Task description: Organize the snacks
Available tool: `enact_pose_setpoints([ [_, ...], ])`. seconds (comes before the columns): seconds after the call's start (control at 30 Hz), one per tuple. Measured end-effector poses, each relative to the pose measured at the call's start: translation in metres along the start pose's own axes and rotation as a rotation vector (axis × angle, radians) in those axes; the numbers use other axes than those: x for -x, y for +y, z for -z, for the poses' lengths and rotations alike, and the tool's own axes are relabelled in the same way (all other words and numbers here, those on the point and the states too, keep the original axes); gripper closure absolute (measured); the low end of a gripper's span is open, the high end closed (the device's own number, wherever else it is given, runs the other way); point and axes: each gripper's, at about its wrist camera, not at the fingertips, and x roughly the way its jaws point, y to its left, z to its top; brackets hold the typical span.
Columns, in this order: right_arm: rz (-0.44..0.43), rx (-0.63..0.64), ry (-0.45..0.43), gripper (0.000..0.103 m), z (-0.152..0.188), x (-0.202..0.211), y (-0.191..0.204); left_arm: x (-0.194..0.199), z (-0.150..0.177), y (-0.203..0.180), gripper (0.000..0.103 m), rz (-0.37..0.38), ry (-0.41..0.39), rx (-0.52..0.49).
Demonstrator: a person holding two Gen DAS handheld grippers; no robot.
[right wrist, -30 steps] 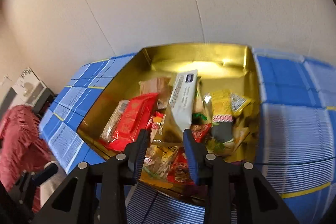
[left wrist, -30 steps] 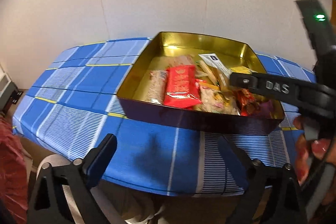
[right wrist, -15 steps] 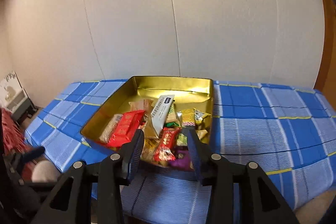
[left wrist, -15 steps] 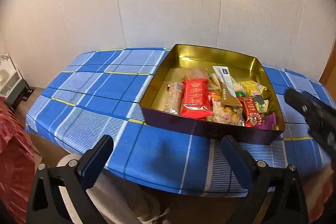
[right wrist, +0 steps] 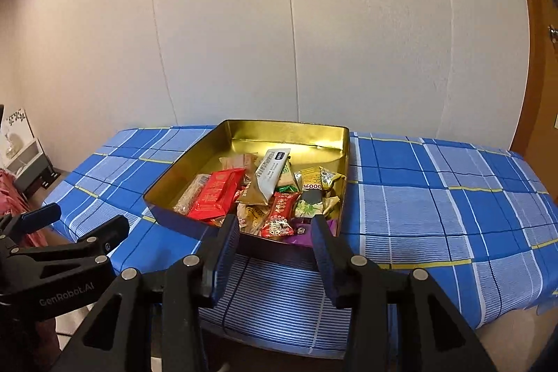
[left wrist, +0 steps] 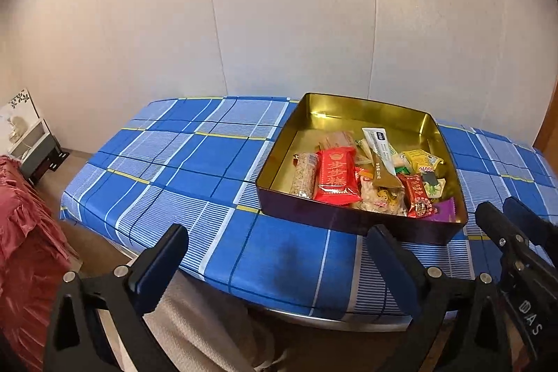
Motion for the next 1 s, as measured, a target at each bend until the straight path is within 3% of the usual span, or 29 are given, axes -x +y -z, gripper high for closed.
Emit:
enact_pose_setpoints([
  [1.0,-0.009,-0.016,0.016,0.06,0.001,-0.002,0.0,0.005,0.005,-0.012,0.0,0.045,0.009,-0.037],
])
